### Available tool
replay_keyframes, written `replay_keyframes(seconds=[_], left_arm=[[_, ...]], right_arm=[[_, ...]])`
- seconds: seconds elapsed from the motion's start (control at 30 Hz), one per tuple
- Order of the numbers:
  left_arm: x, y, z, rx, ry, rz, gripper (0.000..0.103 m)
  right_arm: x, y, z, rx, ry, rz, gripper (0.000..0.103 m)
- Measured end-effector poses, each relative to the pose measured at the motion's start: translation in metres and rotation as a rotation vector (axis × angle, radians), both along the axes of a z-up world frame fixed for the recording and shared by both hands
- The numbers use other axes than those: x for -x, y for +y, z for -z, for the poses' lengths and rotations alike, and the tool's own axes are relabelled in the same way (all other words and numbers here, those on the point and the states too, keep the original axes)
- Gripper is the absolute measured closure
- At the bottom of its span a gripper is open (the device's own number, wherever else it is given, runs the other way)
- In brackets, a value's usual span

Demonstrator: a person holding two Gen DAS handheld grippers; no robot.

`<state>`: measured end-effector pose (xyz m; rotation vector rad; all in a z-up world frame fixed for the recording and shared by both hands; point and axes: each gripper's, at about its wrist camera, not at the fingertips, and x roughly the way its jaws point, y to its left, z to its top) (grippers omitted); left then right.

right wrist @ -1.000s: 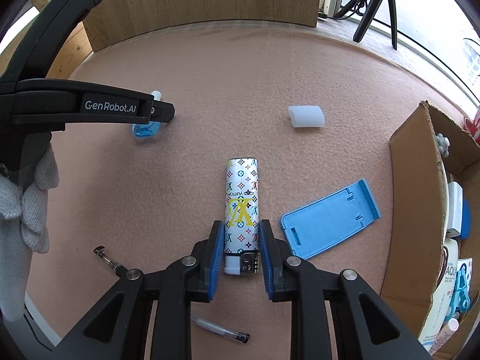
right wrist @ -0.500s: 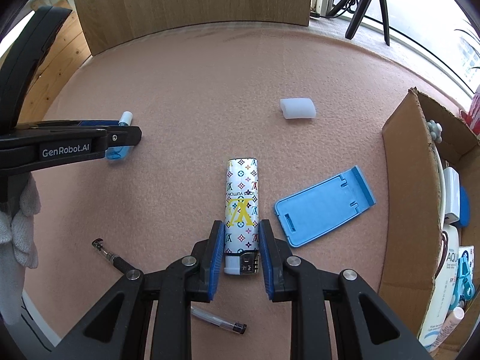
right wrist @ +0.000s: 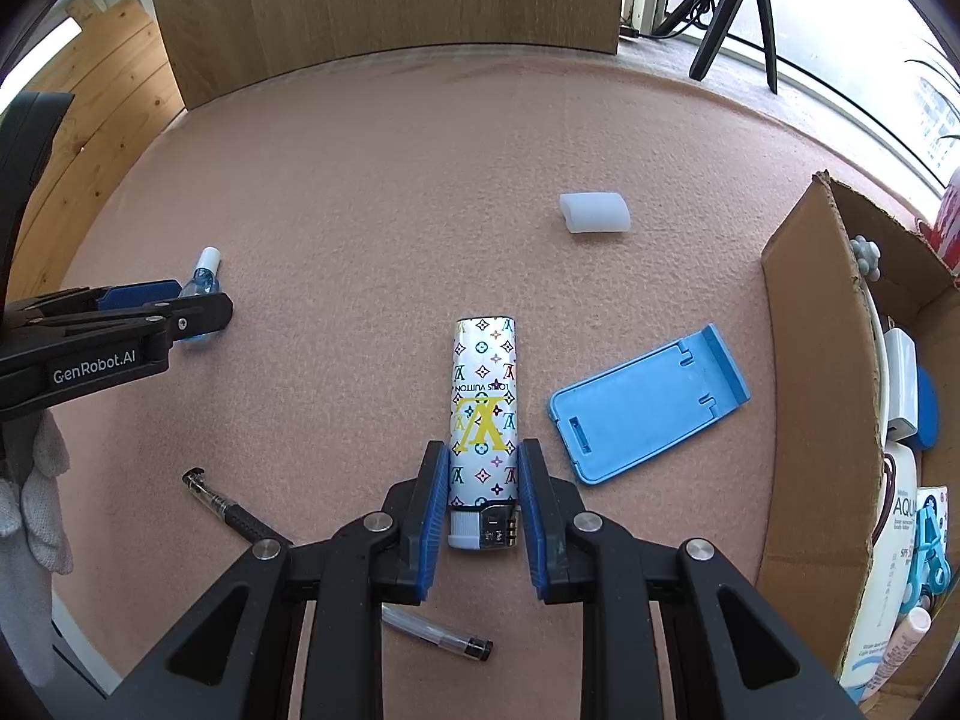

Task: Organize objects
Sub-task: 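Carry the lighter and eye-drop bottle over the cardboard box with both grippers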

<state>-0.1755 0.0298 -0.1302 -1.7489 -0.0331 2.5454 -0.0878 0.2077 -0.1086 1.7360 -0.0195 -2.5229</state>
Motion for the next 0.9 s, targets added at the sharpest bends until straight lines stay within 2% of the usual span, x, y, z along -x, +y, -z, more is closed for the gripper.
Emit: replay_keyframes(seconds=[0.03, 0.1, 0.27, 0.37, 0.57, 0.8, 0.9], left_arm=[[0.001, 0.000, 0.001, 0.004, 0.008, -0.005, 0.053], [-0.002, -0.001, 0.001, 0.000, 0.017, -0.018, 0.069], [-0.012, -0.002, 0.001, -0.020, 0.016, -0.012, 0.069], [-0.027, -0.006, -0.009, -0.038, 0.031, -0.004, 0.069], [-0.061, -0.003, -0.042, -0.071, 0.098, 0.014, 0.069], [-0.098, 0.007, -0.083, -0.109, 0.177, 0.034, 0.069], [-0.104, 0.013, -0.093, -0.127, 0.191, 0.054, 0.069]], right_arm=[[0.000, 0.000, 0.000, -0.001, 0.001, -0.001, 0.082], [0.000, 0.000, 0.000, -0.004, 0.004, -0.002, 0.082], [-0.004, -0.003, 0.000, -0.008, 0.014, 0.003, 0.082], [-0.007, -0.004, -0.001, -0.002, 0.015, 0.002, 0.082], [-0.012, -0.007, -0.012, 0.012, 0.031, -0.010, 0.082], [-0.028, -0.003, -0.040, 0.072, 0.077, 0.013, 0.082], [-0.034, -0.001, -0.052, 0.064, 0.099, 0.003, 0.082]])
